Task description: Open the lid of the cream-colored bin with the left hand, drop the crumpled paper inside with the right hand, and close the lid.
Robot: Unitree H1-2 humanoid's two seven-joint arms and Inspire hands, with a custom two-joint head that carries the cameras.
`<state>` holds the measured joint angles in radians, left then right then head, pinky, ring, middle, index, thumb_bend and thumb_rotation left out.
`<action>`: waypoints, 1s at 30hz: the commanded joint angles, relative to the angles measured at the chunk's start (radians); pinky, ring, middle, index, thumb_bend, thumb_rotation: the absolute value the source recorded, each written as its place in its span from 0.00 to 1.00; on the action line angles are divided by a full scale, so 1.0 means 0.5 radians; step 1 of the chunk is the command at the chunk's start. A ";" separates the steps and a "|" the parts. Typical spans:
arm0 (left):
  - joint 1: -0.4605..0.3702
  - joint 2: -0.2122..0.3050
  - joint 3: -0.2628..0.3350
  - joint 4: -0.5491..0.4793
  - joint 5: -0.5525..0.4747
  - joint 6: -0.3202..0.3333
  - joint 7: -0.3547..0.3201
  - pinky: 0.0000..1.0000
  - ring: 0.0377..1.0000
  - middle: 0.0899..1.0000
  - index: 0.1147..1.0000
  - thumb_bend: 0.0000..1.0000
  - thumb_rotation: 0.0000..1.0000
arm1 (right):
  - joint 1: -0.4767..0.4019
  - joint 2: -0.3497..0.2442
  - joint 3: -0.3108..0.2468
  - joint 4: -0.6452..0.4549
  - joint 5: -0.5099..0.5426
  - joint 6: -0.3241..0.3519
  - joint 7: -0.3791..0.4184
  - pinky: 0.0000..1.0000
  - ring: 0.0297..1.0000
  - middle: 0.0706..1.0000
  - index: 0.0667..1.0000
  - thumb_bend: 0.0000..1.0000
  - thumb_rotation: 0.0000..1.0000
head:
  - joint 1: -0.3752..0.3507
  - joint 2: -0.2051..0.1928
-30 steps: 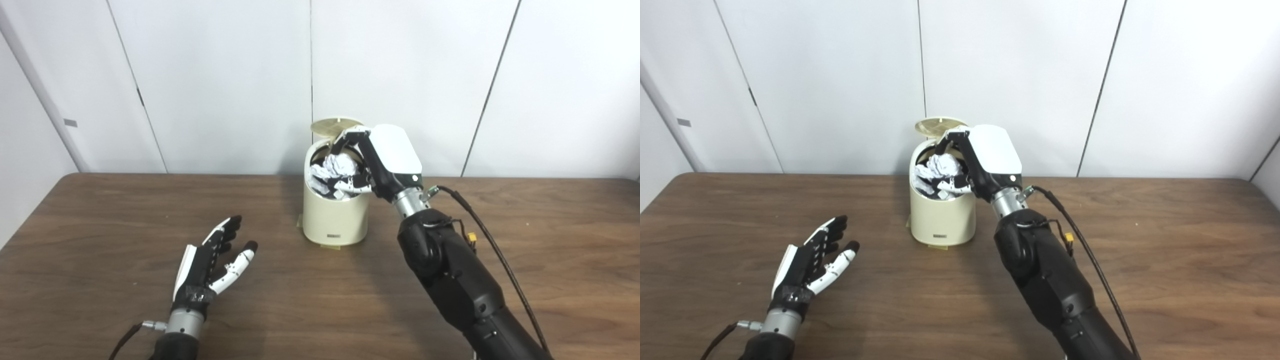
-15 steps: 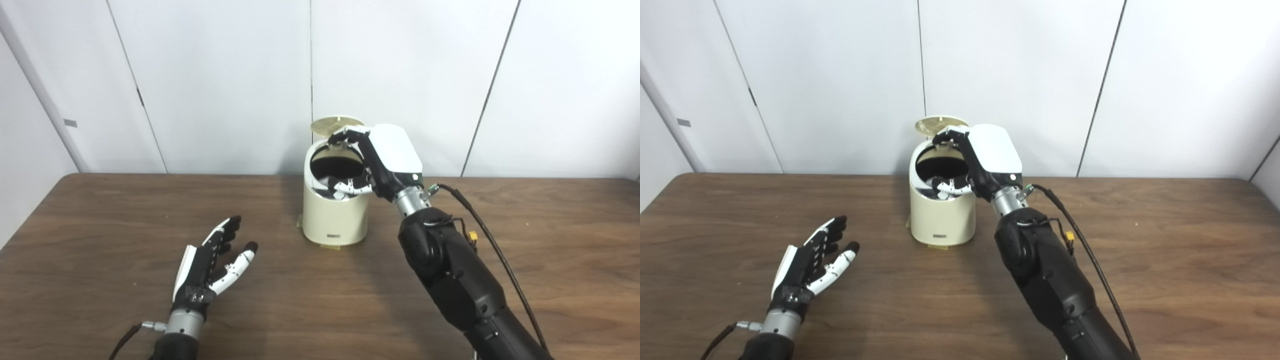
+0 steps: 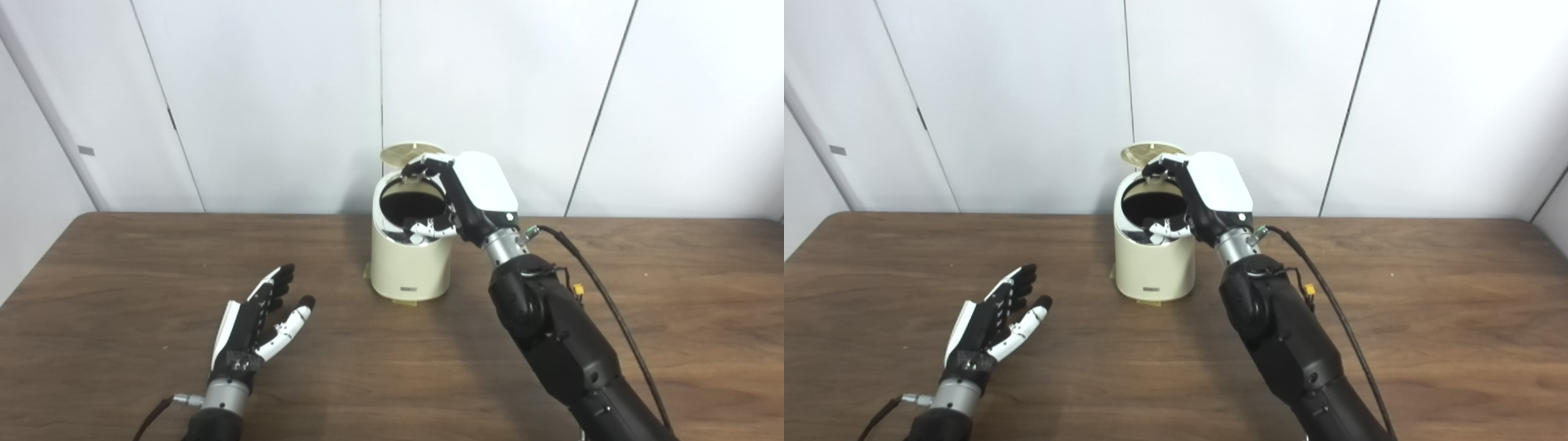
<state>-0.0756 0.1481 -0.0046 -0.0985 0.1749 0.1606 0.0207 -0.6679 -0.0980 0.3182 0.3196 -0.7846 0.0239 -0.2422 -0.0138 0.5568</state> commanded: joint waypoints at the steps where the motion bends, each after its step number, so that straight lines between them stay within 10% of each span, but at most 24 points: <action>1: -0.007 0.013 0.000 -0.017 0.013 -0.005 -0.010 0.88 0.90 0.89 0.92 0.53 0.43 | -0.024 -0.022 -0.047 0.004 0.039 -0.095 -0.120 0.37 0.39 0.48 0.52 0.52 0.00 | -0.002 -0.003; 17: -0.009 0.007 -0.012 0.013 0.012 -0.023 -0.001 0.88 0.89 0.88 0.92 0.51 0.40 | 0.016 -0.058 -0.132 -0.046 0.111 -0.446 -0.453 0.31 0.38 0.47 0.44 0.50 0.00 | -0.014 -0.006; 30: -0.014 0.010 0.007 0.018 -0.024 -0.019 -0.010 0.91 0.91 0.89 0.92 0.52 0.42 | 0.242 -0.131 -0.354 -0.420 0.189 -0.363 -0.353 0.38 0.39 0.48 0.43 0.50 0.00 | -0.044 -0.003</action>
<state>-0.0739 0.1477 -0.0036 -0.0961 0.1637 0.1523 0.0233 -0.5204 -0.1519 0.1595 0.1428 -0.6973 -0.1603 -0.4200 -0.0353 0.5553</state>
